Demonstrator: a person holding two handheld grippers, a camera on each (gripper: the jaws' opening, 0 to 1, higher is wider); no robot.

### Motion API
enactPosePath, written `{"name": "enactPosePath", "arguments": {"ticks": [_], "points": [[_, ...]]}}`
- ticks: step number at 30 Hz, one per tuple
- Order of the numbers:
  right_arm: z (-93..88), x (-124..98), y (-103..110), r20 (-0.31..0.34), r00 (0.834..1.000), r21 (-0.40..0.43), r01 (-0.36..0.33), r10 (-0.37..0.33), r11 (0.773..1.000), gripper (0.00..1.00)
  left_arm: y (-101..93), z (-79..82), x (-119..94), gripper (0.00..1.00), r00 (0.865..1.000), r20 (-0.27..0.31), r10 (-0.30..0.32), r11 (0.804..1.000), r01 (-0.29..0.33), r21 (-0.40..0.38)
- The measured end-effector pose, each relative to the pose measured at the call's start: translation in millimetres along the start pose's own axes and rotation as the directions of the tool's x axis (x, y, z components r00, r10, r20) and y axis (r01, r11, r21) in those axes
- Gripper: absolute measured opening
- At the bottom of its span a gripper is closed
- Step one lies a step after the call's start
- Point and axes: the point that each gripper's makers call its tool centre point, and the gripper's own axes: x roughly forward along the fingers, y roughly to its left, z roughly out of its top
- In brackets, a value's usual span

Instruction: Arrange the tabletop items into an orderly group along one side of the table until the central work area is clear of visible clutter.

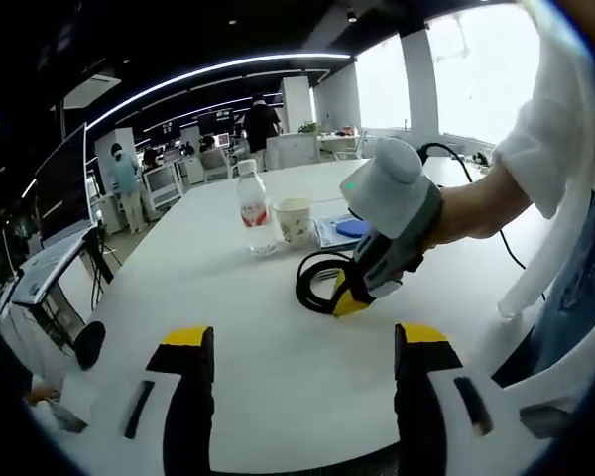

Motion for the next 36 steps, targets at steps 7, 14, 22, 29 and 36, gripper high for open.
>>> {"name": "enactPosePath", "arguments": {"ticks": [7, 14, 22, 29, 36], "points": [[4.9, -13, -8, 0.051, 0.999, 0.031, 0.007, -0.008, 0.999, 0.04, -1.2, -2.7, 1, 0.75, 1.0, -0.013, -0.004, 1.0, 0.004, 0.009], [3.5, -36, -22, 0.098, 0.994, 0.07, 0.038, -0.045, 0.997, 0.04, -2.8, -4.0, 2, 0.75, 1.0, -0.021, -0.01, 1.0, 0.011, 0.016], [-10.8, -70, -46, 0.147, 0.981, 0.178, 0.097, -0.124, 0.979, 0.04, -4.7, -6.4, 3, 0.75, 0.999, -0.034, -0.017, 1.0, 0.018, 0.02], [-23.9, -102, -64, 0.181, 0.963, 0.249, 0.151, -0.199, 0.957, 0.04, -7.3, -8.9, 4, 0.75, 0.999, -0.047, -0.027, 0.999, 0.029, 0.032], [-37.1, -136, -77, 0.206, 0.943, 0.291, 0.198, -0.263, 0.936, 0.04, -10.2, -9.6, 4, 0.75, 0.998, -0.058, -0.034, 0.999, 0.036, 0.039]]}}
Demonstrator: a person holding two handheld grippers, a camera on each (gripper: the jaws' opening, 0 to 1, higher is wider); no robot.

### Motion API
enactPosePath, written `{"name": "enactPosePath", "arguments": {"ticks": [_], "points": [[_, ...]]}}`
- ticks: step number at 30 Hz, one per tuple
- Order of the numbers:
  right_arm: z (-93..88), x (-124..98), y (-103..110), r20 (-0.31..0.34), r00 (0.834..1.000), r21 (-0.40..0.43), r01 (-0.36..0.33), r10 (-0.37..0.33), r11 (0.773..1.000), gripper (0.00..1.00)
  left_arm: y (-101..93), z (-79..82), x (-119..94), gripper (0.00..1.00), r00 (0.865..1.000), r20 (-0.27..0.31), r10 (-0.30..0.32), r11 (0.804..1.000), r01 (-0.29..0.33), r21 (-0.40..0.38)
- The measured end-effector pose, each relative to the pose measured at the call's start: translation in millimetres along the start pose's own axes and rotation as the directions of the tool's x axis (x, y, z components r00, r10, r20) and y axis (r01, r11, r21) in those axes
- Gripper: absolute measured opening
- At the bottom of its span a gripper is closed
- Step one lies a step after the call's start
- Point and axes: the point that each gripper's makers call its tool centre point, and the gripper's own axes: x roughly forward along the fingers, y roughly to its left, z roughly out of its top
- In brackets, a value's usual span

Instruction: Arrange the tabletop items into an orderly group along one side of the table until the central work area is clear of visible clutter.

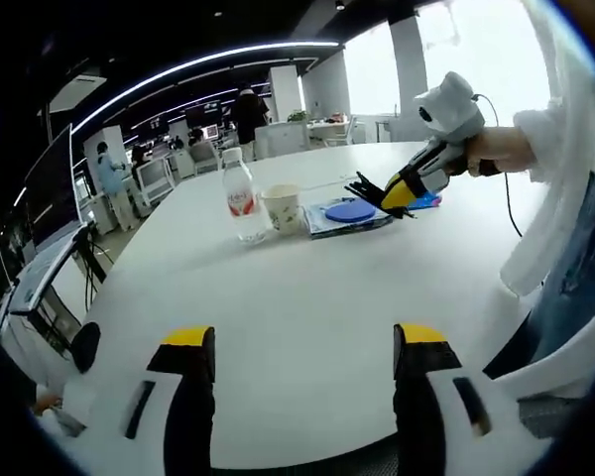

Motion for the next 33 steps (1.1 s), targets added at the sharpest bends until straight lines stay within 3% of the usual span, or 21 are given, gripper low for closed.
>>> {"name": "enactPosePath", "arguments": {"ticks": [5, 16, 33], "points": [[-8.3, -23, -12, 0.011, 0.999, 0.011, 0.034, -0.034, 0.999, 0.04, -0.1, -0.4, -1, 0.75, 1.0, -0.006, 0.001, 1.0, -0.001, -0.002], [-46.8, -66, -45, -0.01, 0.99, 0.116, 0.143, -0.143, 0.983, 0.04, -3.2, -1.7, -1, 0.75, 1.0, -0.021, -0.014, 1.0, 0.014, 0.004], [-92.4, -104, -68, -0.052, 0.971, 0.212, 0.237, -0.232, 0.948, 0.04, -7.2, -3.9, -1, 0.75, 0.999, -0.036, -0.03, 0.999, 0.031, 0.023]]}}
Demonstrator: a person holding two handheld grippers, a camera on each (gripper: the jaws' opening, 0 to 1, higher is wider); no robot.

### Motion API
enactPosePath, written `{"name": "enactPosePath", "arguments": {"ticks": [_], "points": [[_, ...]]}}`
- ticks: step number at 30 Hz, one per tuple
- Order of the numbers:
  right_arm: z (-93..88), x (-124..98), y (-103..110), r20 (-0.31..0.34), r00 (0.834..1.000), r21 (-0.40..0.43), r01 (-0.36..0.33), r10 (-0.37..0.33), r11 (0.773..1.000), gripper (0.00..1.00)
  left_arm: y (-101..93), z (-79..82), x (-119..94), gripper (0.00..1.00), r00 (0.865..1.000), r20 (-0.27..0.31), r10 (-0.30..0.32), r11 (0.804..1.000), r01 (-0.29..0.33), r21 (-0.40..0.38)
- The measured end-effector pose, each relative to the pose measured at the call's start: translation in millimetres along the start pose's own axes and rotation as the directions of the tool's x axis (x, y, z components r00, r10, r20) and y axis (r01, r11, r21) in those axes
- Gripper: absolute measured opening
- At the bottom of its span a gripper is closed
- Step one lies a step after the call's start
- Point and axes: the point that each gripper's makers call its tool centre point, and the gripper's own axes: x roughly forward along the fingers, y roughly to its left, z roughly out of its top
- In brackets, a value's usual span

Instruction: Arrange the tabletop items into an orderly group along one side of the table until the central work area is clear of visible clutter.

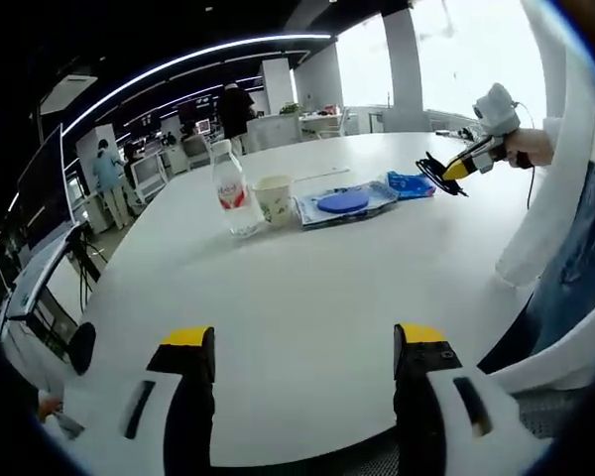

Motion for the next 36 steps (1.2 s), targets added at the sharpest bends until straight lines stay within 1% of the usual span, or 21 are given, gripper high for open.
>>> {"name": "enactPosePath", "arguments": {"ticks": [5, 8, 11, 18, 28, 33, 36], "points": [[-22.6, 1, 0, -0.036, 0.999, 0.03, 0.006, -0.005, 1.0, 0.04, -0.9, -0.4, 0, 0.75, 1.0, -0.003, -0.003, 1.0, 0.003, 0.004], [-32.3, 3, -2, -0.049, 0.999, 0.049, 0.011, -0.008, 0.999, 0.04, -0.6, -0.8, 0, 0.75, 1.0, -0.004, -0.003, 1.0, 0.003, 0.002], [-35.9, 5, -3, -0.051, 0.999, 0.04, 0.017, -0.015, 0.999, 0.04, -0.5, -1.2, 1, 0.75, 1.0, -0.005, -0.003, 1.0, 0.003, 0.002], [-36.1, 6, -2, -0.055, 0.998, 0.032, 0.013, -0.011, 0.999, 0.04, -0.9, -2.1, 1, 0.75, 1.0, -0.007, -0.004, 1.0, 0.004, 0.007], [-40.2, 9, 1, -0.068, 0.998, 0.023, -0.006, 0.007, 1.0, 0.04, -0.6, -3.1, 1, 0.75, 1.0, -0.012, -0.001, 1.0, 0.001, 0.009], [-48.1, 12, 8, -0.088, 0.996, -0.007, -0.026, 0.025, 1.0, 0.04, -1.6, -3.9, 1, 0.75, 1.0, -0.017, -0.004, 1.0, 0.004, 0.014], [-52.7, 14, 12, -0.102, 0.994, -0.007, -0.038, 0.037, 0.999, 0.04, -2.0, -4.7, 2, 0.75, 1.0, -0.02, -0.006, 1.0, 0.006, 0.015]]}}
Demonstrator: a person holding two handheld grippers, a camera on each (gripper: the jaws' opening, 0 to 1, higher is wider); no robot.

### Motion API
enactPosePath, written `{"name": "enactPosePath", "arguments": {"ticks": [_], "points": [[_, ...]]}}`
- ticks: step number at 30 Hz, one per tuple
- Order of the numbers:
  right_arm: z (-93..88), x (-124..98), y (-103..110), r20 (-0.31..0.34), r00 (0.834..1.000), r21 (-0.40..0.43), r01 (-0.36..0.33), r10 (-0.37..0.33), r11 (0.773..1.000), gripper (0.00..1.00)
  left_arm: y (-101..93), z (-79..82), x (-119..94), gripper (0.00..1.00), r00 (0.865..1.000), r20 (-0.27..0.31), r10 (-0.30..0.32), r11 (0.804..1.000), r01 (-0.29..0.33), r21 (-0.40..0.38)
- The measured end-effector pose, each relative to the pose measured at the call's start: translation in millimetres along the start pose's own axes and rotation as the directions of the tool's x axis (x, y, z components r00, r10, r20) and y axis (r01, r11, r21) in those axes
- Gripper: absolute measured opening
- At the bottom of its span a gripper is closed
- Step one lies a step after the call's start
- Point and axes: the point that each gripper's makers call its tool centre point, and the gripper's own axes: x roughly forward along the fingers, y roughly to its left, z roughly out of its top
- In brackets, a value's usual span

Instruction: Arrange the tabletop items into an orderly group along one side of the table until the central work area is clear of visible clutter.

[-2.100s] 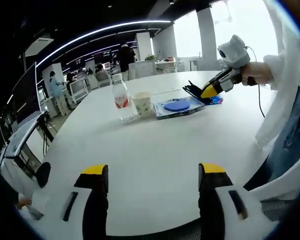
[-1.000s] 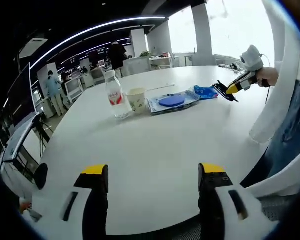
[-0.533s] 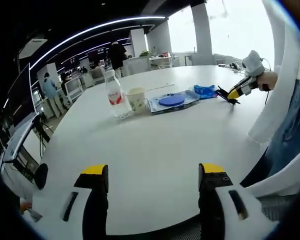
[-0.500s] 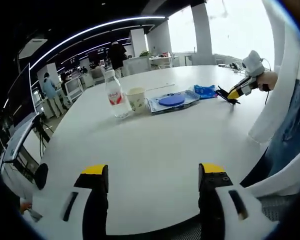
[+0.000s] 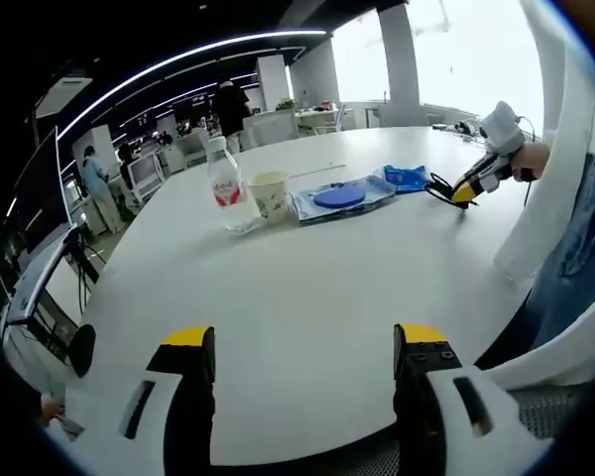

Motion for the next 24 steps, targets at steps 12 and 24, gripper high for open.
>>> {"name": "enactPosePath", "arguments": {"ticks": [12, 24], "points": [[-12.9, 15, 8, -0.061, 0.998, -0.047, -0.036, 0.033, 0.998, 0.04, -2.4, -1.4, 1, 0.75, 1.0, -0.01, -0.008, 1.0, 0.008, 0.009], [-18.6, 20, 9, -0.095, 0.993, -0.027, -0.067, 0.064, 0.997, 0.05, -1.3, -1.2, 1, 0.75, 1.0, -0.009, -0.004, 1.0, 0.004, 0.008]]}}
